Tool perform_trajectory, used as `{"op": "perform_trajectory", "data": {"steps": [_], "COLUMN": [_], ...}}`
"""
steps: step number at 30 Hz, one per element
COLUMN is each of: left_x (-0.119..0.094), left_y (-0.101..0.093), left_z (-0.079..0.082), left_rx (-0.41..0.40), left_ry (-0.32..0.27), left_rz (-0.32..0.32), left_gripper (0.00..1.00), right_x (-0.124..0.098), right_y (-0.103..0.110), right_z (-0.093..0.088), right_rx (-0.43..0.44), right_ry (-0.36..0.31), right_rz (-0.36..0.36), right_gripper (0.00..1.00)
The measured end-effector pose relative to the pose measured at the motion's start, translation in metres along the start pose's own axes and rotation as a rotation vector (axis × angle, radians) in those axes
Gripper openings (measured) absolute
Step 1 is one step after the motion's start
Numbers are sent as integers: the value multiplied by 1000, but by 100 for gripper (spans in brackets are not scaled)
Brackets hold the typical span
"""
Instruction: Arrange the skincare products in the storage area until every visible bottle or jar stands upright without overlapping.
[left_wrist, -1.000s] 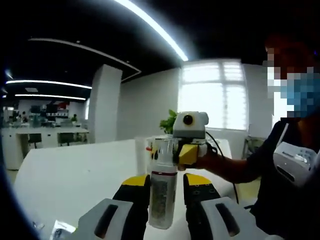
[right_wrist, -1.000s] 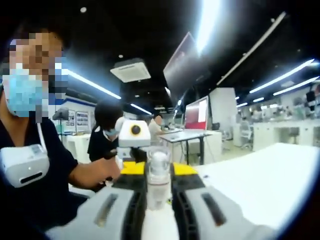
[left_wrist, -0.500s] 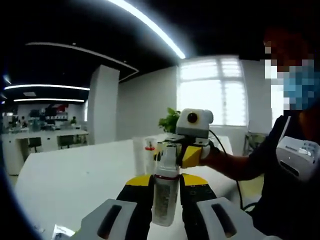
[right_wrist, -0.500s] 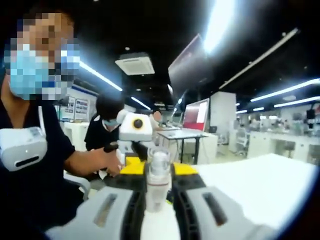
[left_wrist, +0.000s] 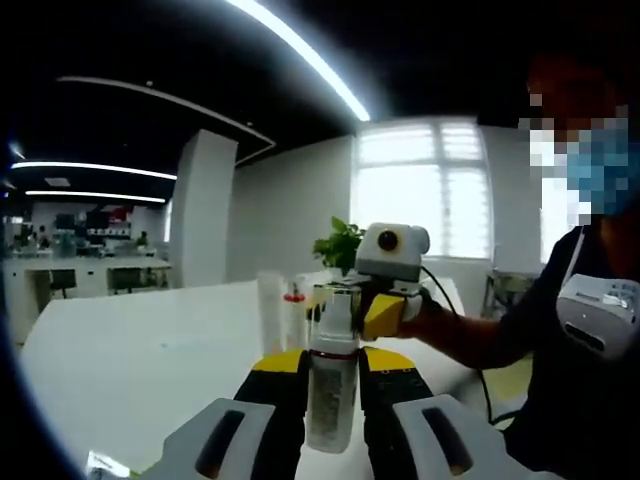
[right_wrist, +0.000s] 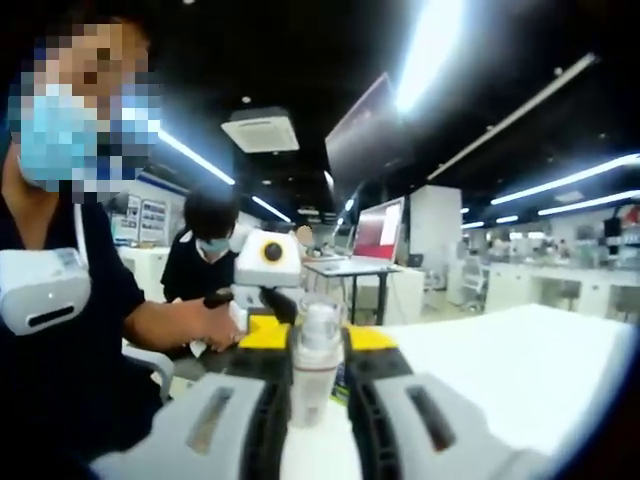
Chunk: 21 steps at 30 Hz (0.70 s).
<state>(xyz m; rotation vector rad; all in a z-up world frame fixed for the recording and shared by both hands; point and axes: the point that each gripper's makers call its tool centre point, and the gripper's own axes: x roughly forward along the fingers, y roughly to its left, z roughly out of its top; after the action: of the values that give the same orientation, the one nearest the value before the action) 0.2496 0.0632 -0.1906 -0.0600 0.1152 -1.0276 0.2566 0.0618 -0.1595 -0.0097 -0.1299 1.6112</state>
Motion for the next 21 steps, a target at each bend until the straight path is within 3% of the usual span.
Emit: {"op": "perform_trajectory", "data": {"steps": [21], "left_x": [42], "left_y": [10], "left_z": [-12], "left_rx": [-4], "left_ry": [-7], "left_rz": [-44], "left_gripper": [18], "right_x": [-33], "right_y": [-22], "right_z": [-17], "right_rx": [35], "right_ry": [-14], "right_rz": [-76], "right_gripper": [18]}}
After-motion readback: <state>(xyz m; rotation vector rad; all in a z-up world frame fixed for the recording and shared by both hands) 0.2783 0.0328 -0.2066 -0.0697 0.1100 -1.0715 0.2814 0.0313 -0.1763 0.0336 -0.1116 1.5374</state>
